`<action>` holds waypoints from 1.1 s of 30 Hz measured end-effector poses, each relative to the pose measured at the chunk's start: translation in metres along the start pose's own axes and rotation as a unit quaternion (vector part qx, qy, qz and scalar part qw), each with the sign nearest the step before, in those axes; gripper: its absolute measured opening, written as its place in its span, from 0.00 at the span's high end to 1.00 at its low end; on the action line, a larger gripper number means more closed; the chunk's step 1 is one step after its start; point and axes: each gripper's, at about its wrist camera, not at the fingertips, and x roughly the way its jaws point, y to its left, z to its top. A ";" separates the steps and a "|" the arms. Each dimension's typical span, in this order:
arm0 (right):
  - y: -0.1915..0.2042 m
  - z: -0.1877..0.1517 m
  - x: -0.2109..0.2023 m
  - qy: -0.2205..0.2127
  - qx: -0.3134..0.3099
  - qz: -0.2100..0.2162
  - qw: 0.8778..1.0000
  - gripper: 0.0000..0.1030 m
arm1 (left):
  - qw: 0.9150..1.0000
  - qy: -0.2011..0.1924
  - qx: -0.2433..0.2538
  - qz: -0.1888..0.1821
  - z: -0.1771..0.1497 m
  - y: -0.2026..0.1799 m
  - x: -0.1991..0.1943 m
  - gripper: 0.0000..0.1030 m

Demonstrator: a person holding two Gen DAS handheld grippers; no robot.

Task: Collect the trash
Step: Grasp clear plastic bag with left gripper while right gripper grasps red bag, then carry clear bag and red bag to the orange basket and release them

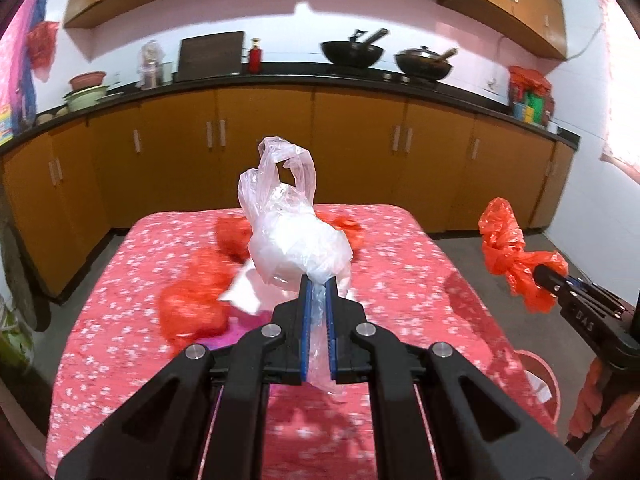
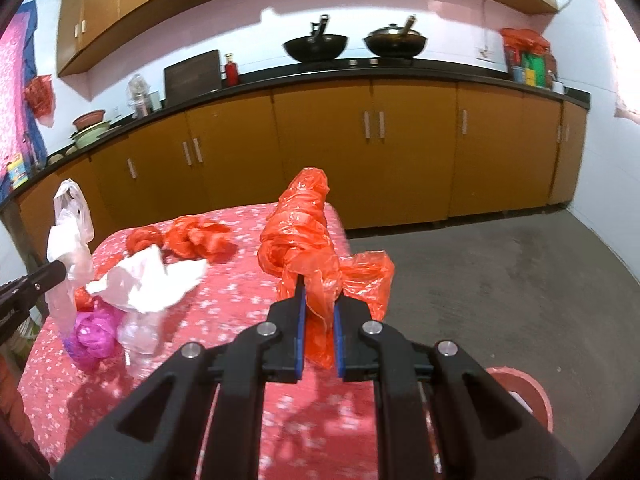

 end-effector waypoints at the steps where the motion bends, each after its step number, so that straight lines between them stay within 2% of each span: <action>1: -0.005 0.000 -0.001 0.000 0.002 -0.004 1.000 0.88 | 1.000 0.001 0.004 -0.006 0.000 -0.008 0.001 0.94; 17: -0.114 -0.031 -0.025 0.006 0.046 -0.081 0.996 0.88 | 0.993 0.033 0.052 -0.100 -0.018 -0.124 0.015 0.94; 24: -0.174 -0.062 -0.029 0.030 0.079 -0.126 0.988 0.88 | 0.984 0.061 0.075 -0.149 -0.041 -0.184 0.024 0.94; 33: -0.233 -0.105 -0.028 0.072 0.119 -0.158 0.978 0.88 | 0.967 0.111 0.120 -0.196 -0.078 -0.261 0.041 0.94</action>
